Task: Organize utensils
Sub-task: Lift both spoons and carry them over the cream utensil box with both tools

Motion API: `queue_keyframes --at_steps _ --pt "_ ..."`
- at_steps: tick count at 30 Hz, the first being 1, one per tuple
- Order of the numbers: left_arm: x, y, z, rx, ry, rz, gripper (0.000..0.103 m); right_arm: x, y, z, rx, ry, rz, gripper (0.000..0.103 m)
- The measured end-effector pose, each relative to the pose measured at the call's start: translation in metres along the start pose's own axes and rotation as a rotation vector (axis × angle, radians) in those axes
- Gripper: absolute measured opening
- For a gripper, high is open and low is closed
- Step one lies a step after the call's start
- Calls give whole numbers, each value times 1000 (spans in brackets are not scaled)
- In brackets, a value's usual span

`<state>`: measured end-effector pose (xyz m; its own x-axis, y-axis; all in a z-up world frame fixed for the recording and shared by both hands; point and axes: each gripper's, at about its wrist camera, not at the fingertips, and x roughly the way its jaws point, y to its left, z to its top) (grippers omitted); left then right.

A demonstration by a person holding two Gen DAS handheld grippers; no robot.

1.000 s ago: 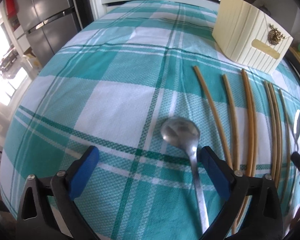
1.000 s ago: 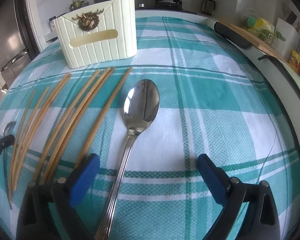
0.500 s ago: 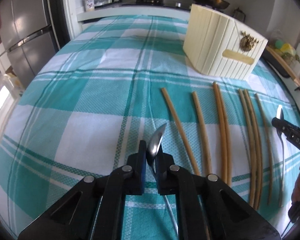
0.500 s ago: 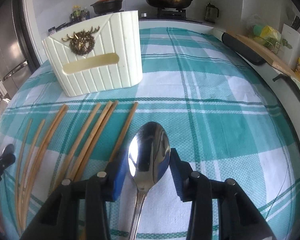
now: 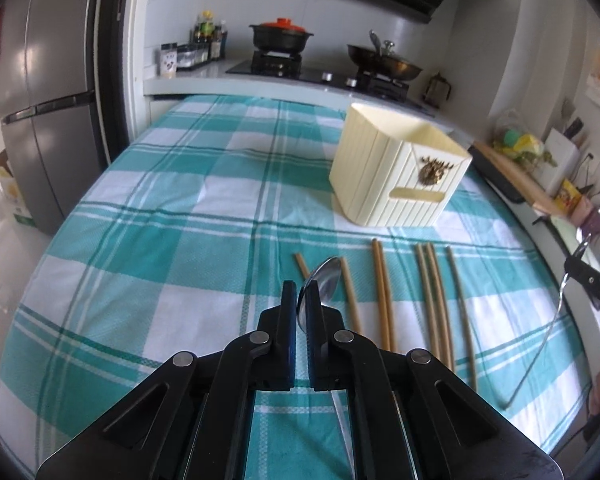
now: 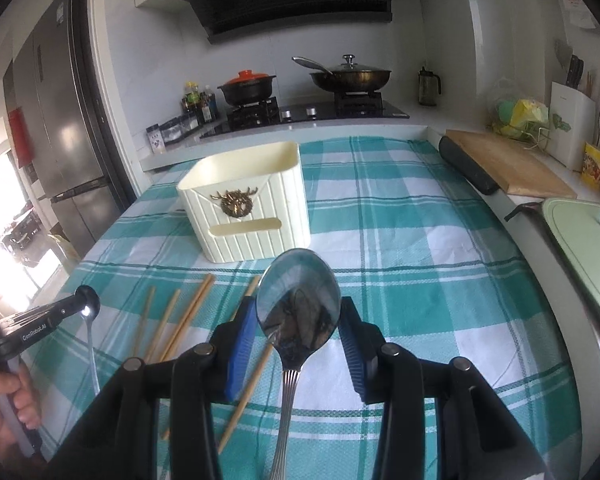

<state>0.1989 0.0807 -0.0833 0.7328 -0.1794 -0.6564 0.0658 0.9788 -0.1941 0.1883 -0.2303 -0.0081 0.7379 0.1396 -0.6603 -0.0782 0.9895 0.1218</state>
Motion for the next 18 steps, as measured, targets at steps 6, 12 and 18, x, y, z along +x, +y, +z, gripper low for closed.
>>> queue_keyframes --at_steps 6,12,18 --pt "-32 -1 8 -7 -66 -37 1 -28 7 0 -12 -34 26 41" --pt "-59 -5 25 -3 -128 -72 1 -44 12 10 -28 -71 44 41" --pt "-71 -14 47 16 -169 -112 1 -46 12 24 -35 -88 57 41"
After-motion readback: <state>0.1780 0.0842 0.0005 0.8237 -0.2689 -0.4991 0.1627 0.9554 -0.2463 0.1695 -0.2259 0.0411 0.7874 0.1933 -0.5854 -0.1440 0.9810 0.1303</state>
